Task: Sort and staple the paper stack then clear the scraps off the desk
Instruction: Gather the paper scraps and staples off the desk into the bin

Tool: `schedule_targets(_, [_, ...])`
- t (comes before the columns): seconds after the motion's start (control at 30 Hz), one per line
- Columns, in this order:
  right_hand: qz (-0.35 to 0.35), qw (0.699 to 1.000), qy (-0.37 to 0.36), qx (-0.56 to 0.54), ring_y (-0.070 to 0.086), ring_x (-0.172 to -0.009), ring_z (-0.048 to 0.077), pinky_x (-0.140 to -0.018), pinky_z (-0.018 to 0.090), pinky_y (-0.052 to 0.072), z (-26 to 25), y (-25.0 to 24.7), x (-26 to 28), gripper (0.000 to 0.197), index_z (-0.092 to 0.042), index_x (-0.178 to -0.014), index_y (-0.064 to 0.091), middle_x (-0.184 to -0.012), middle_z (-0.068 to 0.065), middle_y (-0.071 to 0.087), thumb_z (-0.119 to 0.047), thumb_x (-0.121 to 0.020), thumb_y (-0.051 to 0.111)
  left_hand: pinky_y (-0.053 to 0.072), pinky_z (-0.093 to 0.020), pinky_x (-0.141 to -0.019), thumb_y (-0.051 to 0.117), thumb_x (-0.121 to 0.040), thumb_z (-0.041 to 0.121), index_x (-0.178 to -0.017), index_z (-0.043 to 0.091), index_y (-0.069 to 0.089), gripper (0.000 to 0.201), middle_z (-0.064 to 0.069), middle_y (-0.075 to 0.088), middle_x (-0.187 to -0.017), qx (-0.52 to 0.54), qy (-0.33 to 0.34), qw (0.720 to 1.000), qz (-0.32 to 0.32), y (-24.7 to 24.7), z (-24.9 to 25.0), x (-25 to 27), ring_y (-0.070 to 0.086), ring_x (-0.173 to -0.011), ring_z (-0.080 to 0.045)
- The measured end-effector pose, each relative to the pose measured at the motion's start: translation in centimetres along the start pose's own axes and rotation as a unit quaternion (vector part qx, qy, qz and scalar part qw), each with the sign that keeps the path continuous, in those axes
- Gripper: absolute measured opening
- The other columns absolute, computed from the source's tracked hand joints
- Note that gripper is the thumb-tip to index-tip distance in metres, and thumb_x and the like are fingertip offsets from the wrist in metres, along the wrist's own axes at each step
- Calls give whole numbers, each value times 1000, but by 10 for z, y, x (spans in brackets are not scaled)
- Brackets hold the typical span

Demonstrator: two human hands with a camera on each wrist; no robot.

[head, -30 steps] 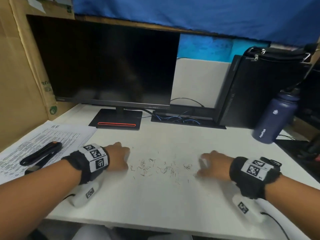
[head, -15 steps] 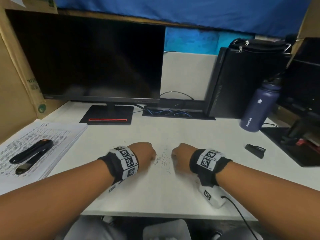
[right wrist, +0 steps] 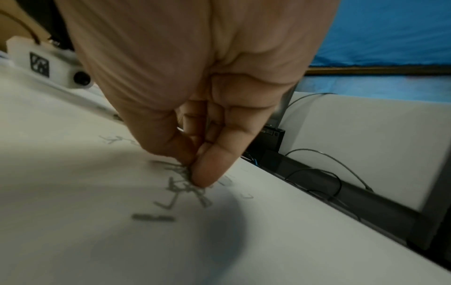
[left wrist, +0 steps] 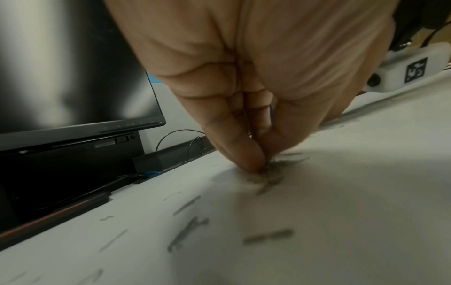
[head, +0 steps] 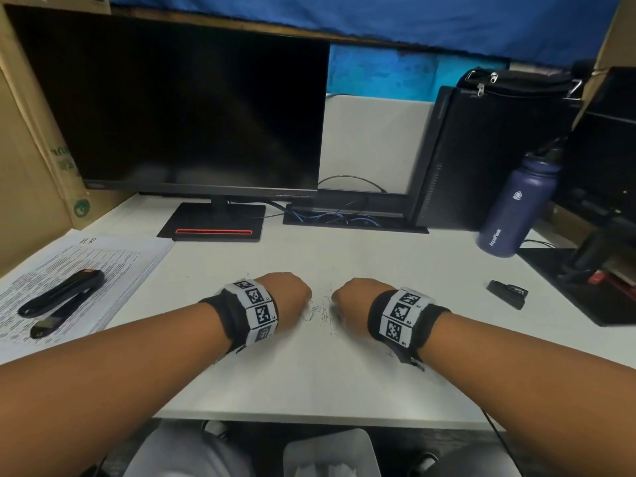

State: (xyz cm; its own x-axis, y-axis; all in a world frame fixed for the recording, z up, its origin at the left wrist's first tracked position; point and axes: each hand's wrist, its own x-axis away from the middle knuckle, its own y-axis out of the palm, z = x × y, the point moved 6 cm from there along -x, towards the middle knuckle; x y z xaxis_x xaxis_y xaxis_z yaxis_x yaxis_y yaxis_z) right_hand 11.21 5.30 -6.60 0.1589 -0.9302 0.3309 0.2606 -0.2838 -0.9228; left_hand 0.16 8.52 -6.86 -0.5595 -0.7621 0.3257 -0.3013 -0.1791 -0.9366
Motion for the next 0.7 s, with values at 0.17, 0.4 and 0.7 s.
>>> schedule_targets(0.17, [-23,1000,7,5,64,-82,23,-62,28,49,3,-4,-5,17,-11,-101,65,-91,4,65,-19,-91,53,41,-25,-65,61,-86,14,-103,15,69,19,-2,69,-109,-2,14,1000,3,-6,-7,-2,64,-100,-22])
schedule_targets(0.4, [84,910,102,-394,65,-62,15,-59,25,57,53,-16,0,8,-12,-81,69,-75,5,74,-7,-78,64,59,-31,-82,65,-83,15,-87,21,76,13,6,73,-95,218,-101,967,84,-21,-54,-1,69,-90,-13])
schedule_targets(0.7, [131,344,72,-927,60,-56,9,-55,14,56,80,14,34,10,-3,-83,61,-71,6,59,2,-91,58,62,-21,-69,67,-86,-9,-96,-2,69,12,-17,70,-105,865,-152,408,250,10,-109,46,71,-88,-18])
